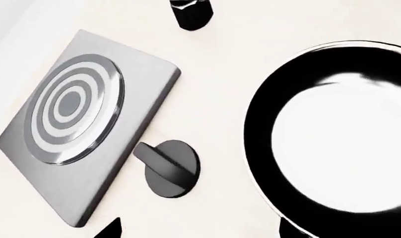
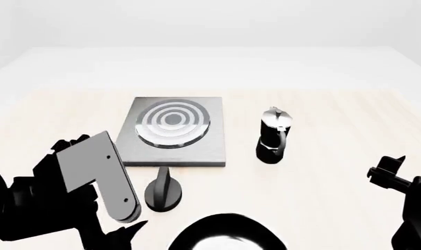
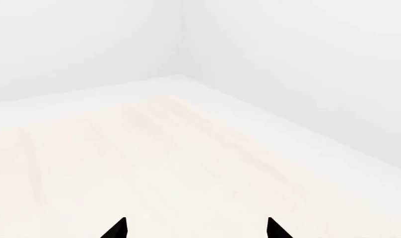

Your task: Turn on the stove and put the frying pan on it.

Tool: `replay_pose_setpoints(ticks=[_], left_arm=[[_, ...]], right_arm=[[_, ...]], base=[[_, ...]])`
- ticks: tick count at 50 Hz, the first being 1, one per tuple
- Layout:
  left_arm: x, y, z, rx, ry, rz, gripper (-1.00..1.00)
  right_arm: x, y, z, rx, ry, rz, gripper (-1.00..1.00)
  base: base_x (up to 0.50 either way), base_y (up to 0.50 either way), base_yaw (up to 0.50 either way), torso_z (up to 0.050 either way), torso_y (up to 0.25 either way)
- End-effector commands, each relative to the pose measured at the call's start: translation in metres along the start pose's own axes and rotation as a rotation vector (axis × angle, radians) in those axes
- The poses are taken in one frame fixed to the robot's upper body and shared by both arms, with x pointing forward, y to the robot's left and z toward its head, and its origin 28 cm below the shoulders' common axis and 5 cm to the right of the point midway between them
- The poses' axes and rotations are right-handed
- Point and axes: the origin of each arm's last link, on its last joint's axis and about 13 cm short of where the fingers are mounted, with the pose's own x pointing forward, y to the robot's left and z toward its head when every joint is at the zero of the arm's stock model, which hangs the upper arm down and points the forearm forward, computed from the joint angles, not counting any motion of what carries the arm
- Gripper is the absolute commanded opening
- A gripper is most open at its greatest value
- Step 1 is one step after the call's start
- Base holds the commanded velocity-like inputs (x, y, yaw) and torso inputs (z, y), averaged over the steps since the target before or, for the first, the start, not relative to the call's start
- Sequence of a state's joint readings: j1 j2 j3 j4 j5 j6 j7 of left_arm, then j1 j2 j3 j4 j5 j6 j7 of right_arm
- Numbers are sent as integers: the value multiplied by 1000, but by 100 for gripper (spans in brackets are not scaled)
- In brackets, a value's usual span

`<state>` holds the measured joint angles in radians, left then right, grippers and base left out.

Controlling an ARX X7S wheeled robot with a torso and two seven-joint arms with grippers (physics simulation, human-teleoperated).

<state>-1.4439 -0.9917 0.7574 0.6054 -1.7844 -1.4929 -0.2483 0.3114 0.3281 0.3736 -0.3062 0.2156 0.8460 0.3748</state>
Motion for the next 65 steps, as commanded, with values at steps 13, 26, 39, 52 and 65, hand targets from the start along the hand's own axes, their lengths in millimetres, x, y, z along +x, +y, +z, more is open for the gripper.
replay_pose_setpoints(ticks=[13, 26, 39, 52, 65], left_arm=[[2, -14, -7, 27, 80, -97, 100], [7, -27, -12, 54, 108, -163, 100], [11, -32, -16, 54, 120, -199, 100], [16, -39, -20, 59, 136, -270, 100], [22, -46, -26, 71, 165, -347, 100]], right_arm=[[1, -1, -2, 0, 5, -5, 100], [2, 0, -3, -3, 13, -10, 100], [1, -2, 0, -19, 28, -38, 100], [1, 0, -1, -23, 27, -40, 100], [2, -1, -2, -21, 25, -35, 100]], base=[[0, 0, 0, 0, 0], [0, 0, 0, 0, 0], [0, 0, 0, 0, 0], [0, 0, 0, 0, 0], [0, 0, 0, 0, 0]])
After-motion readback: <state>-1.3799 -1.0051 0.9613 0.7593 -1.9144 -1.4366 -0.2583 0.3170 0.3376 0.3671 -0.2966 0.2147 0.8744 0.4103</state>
